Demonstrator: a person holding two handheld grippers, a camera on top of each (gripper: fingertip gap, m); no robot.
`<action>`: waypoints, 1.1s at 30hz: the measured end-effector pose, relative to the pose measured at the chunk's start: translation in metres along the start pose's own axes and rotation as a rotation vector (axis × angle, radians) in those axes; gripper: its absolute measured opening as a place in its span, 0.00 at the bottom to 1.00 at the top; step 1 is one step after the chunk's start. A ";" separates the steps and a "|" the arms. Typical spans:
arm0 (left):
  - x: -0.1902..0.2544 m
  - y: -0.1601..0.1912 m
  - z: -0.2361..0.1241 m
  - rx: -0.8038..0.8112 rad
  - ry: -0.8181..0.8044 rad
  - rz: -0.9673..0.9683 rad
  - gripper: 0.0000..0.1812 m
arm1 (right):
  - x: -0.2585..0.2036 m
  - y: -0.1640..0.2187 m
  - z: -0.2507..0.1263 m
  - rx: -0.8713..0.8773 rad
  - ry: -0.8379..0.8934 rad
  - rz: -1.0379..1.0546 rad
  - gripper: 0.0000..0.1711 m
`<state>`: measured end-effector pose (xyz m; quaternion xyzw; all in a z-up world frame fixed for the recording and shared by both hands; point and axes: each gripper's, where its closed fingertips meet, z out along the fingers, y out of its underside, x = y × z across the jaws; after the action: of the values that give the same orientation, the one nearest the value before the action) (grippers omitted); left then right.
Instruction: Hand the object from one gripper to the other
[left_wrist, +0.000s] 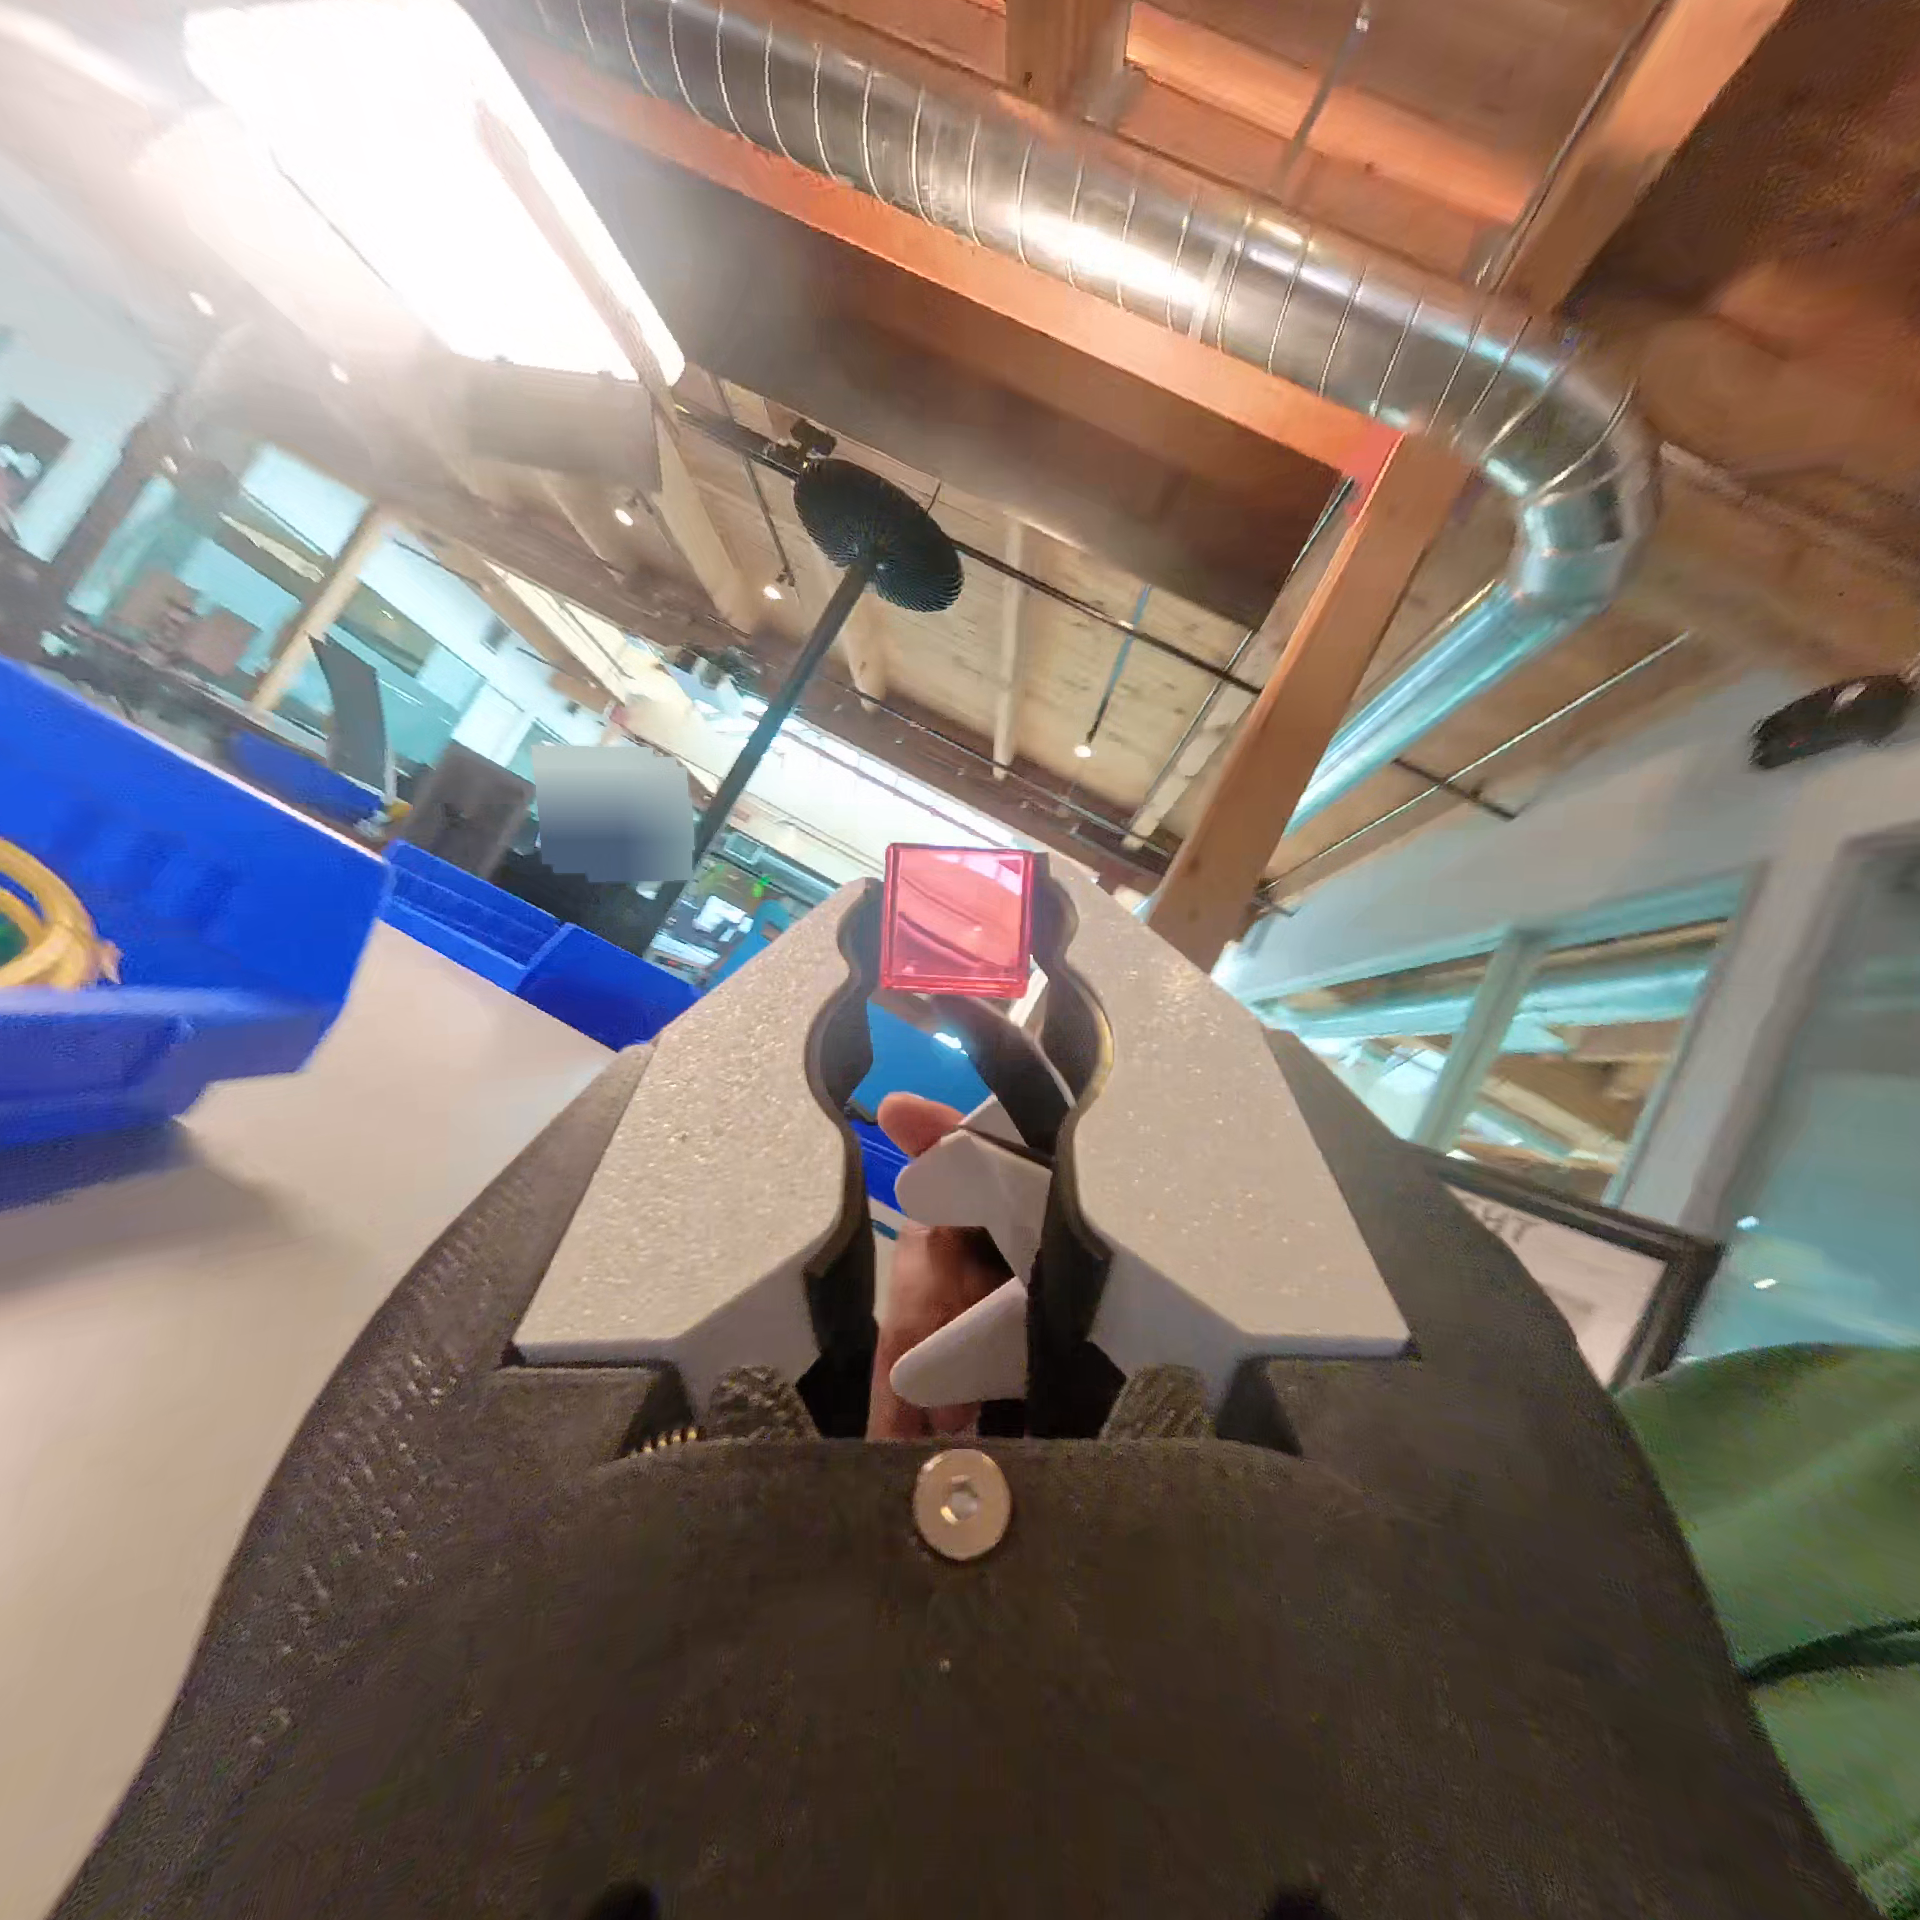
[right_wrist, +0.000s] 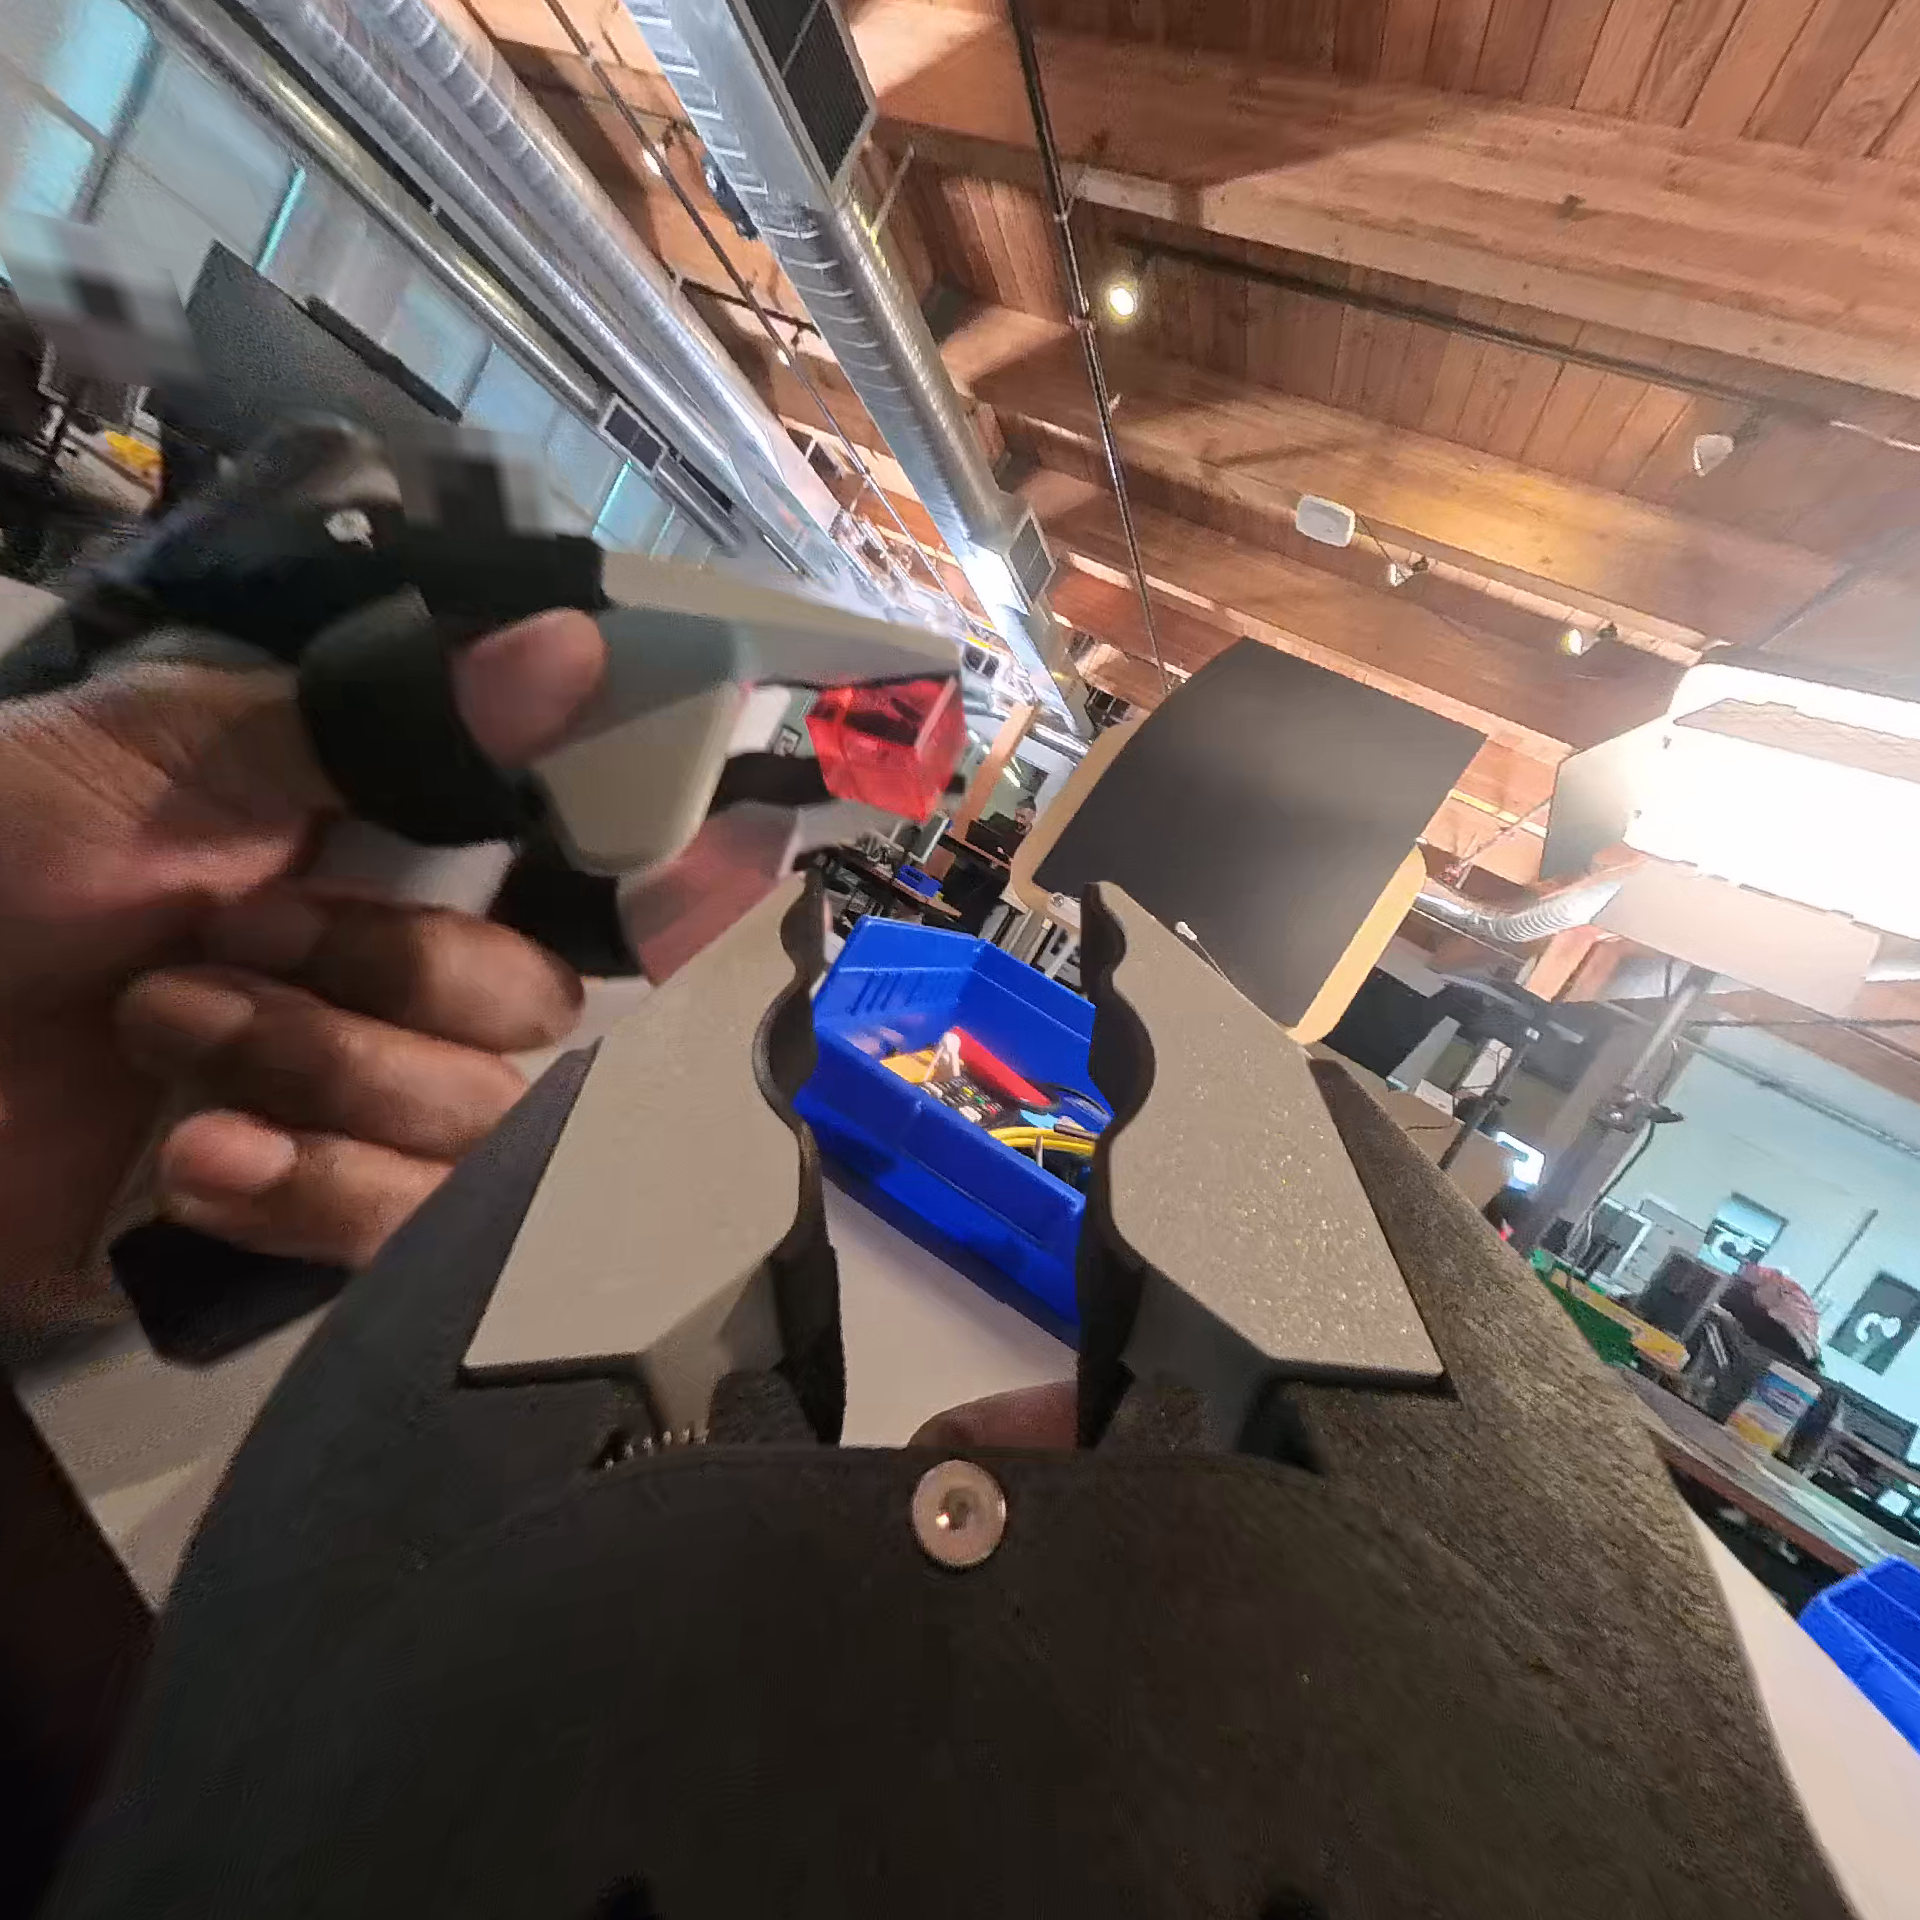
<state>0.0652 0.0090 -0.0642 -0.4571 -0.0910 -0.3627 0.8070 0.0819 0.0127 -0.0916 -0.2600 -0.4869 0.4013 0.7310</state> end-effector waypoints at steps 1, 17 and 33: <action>-0.001 0.006 0.001 -0.003 0.004 -0.034 0.15 | -0.003 -0.001 0.000 0.006 0.000 -0.015 0.29; 0.003 0.039 0.006 -0.161 0.046 -0.215 0.15 | -0.013 0.005 0.005 -0.025 -0.028 -0.084 0.27; 0.000 0.017 0.004 -0.008 0.025 -0.073 0.25 | 0.016 -0.018 0.011 0.092 -0.058 0.601 0.15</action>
<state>0.0775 0.0175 -0.0736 -0.4520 -0.0960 -0.3980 0.7926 0.0810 0.0163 -0.0648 -0.3476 -0.3899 0.6286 0.5763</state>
